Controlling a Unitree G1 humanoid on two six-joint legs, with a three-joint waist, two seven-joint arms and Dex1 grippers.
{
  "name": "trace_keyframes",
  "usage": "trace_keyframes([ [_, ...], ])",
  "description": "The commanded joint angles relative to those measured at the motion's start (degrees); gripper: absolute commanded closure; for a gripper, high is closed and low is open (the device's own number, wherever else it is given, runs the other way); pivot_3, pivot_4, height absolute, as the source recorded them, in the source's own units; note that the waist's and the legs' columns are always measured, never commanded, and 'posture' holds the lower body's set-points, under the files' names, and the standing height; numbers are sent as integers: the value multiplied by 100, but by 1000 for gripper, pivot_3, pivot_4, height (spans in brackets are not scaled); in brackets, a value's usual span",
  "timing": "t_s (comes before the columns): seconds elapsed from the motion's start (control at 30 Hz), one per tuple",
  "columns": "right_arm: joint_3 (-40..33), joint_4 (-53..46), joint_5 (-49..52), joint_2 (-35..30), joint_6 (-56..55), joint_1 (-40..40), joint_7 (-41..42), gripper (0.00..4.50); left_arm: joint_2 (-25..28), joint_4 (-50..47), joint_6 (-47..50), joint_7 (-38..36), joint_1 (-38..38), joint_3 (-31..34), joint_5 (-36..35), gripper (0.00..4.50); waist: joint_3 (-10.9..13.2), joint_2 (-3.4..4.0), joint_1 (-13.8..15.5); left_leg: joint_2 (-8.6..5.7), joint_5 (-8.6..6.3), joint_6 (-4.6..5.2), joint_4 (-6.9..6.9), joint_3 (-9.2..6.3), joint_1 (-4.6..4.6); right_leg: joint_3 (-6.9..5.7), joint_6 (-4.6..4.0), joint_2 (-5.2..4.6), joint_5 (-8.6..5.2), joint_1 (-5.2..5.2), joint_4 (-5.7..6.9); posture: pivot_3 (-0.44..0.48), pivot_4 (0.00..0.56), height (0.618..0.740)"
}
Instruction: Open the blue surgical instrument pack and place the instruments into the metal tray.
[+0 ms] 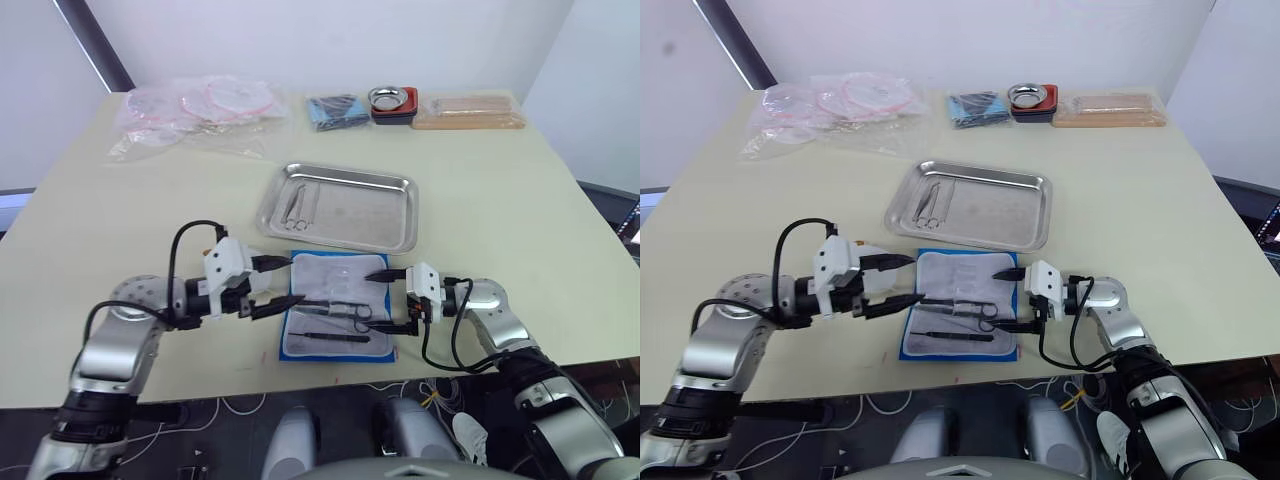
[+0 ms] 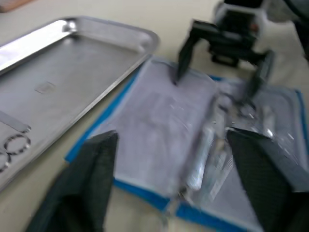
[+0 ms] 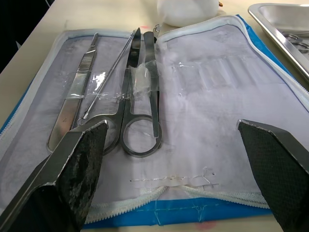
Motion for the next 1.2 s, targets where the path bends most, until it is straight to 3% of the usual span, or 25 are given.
trace_keyframes([
  [0.03,404,740,-505,-81,177,308,31,0,254,148,-445,-895,119,391,-529,23,1,1,7,4,-1,-1,-1,3,-5,-1,0,-5,0,-4,-3,0,150,740],
  [0.33,396,710,-499,-110,180,319,102,0,957,497,-458,-1881,320,898,-906,23,0,0,23,16,-1,0,-6,15,-31,-5,0,-9,0,-42,-4,0,150,740],
  [0.63,360,699,-466,-179,211,338,153,0,1407,606,-688,-2041,336,988,-1119,23,-2,-2,59,46,0,1,-5,64,-57,-8,0,-10,1,-92,-3,0,150,740],
  [0.9,377,704,-461,-130,232,274,146,0,1142,404,-642,-1627,77,663,-914,23,-1,-3,119,54,-1,1,-5,83,-55,-6,0,-11,1,-98,-4,0,150,740],
  [1.2,418,835,-554,-121,160,178,68,0,620,433,-516,-1048,-672,-293,-154,23,-3,-5,122,60,0,3,-4,116,-53,-4,0,9,3,-97,2,0,150,740],
])
